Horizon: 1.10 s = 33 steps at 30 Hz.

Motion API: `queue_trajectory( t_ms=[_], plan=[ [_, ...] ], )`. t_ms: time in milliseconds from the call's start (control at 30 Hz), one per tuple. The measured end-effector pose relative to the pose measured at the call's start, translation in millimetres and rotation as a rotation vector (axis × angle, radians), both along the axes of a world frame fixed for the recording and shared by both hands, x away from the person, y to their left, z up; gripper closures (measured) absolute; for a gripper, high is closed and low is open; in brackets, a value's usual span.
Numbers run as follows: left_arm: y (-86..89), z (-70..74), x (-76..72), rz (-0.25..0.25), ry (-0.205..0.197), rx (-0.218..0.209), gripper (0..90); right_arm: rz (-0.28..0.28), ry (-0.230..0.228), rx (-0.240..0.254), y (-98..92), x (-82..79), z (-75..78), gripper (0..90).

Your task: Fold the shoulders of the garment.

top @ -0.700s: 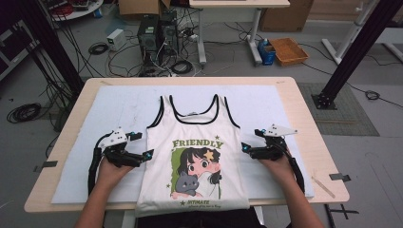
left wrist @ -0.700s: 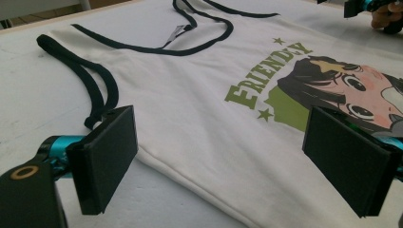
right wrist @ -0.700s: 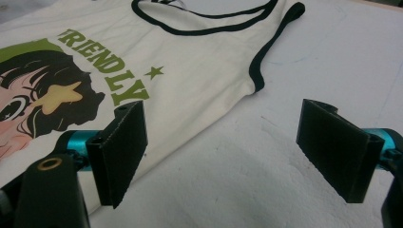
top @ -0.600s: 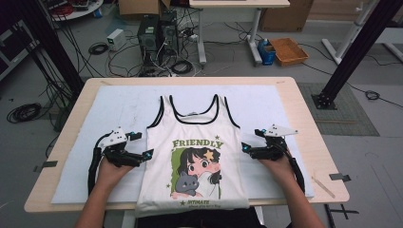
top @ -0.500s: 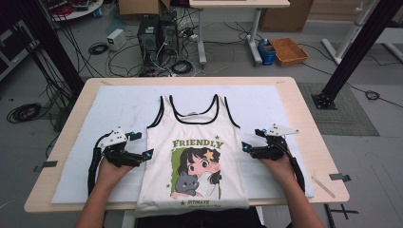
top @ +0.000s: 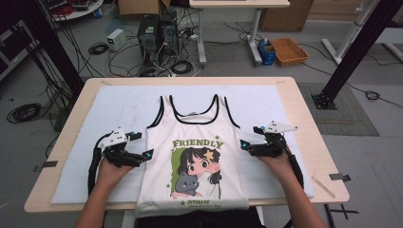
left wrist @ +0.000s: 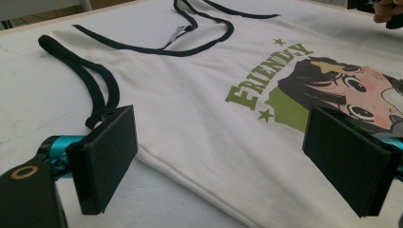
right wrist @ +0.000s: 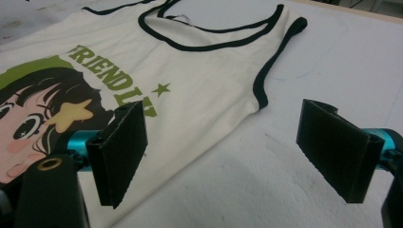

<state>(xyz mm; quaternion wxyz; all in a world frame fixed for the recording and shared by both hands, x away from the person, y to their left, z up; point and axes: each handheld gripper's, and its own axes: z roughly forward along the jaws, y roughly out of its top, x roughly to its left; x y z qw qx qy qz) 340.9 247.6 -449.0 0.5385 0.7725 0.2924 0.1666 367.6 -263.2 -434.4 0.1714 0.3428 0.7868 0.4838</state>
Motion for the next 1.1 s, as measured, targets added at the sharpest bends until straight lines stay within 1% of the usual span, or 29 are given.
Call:
queue_trajectory(
  t_ms=[100,133,200,367,400,433,567,600,633,800,900,1033,1100],
  plan=[
    [-0.2,0.0,-0.4,0.001,-0.001,0.001,11.4,0.005,-0.008,-0.008,2.8,3.2,8.2,17.6],
    [-0.5,-0.2,-0.5,0.000,-0.002,0.000,11.4,0.003,-0.007,-0.002,3.6,4.7,11.0,17.6],
    [-0.7,-0.2,-0.5,0.004,0.000,-0.001,11.4,0.004,-0.002,-0.007,5.6,9.1,17.0,17.6],
    [-0.5,-0.2,-0.1,0.006,-0.003,0.002,11.4,-0.001,0.008,-0.012,11.4,23.7,30.4,17.6],
    [-0.7,-0.1,-0.4,0.005,0.000,0.005,11.4,0.000,0.003,-0.006,12.4,26.9,32.0,17.6],
    [-0.7,-0.1,-0.4,0.005,0.000,0.005,11.4,-0.006,0.011,-0.006,13.6,30.0,33.7,17.6],
    [-0.4,-0.1,-0.1,0.006,-0.002,0.003,11.4,-0.016,0.025,-0.013,19.4,43.0,37.1,17.6],
    [-0.4,-0.1,-0.1,0.007,-0.002,0.003,11.4,-0.014,0.020,0.001,20.1,46.0,37.1,17.6],
    [-0.5,-0.2,-0.3,0.010,-0.003,0.002,11.4,-0.019,0.029,0.007,21.2,48.8,37.4,17.6],
    [-0.5,-0.2,-0.3,0.010,-0.004,0.002,11.4,-0.037,0.050,-0.008,27.6,63.7,37.3,17.6],
    [-0.5,-0.2,-0.4,0.010,-0.004,0.002,11.4,-0.046,0.059,-0.005,31.3,72.2,38.1,17.6],
    [-0.5,-0.1,-0.7,0.010,-0.008,0.006,11.4,-0.060,0.072,-0.022,36.7,85.0,39.2,17.6],
    [-0.6,0.0,-0.9,0.011,-0.008,0.006,11.4,-0.063,0.067,-0.009,39.0,90.5,39.3,17.6]
  ],
)
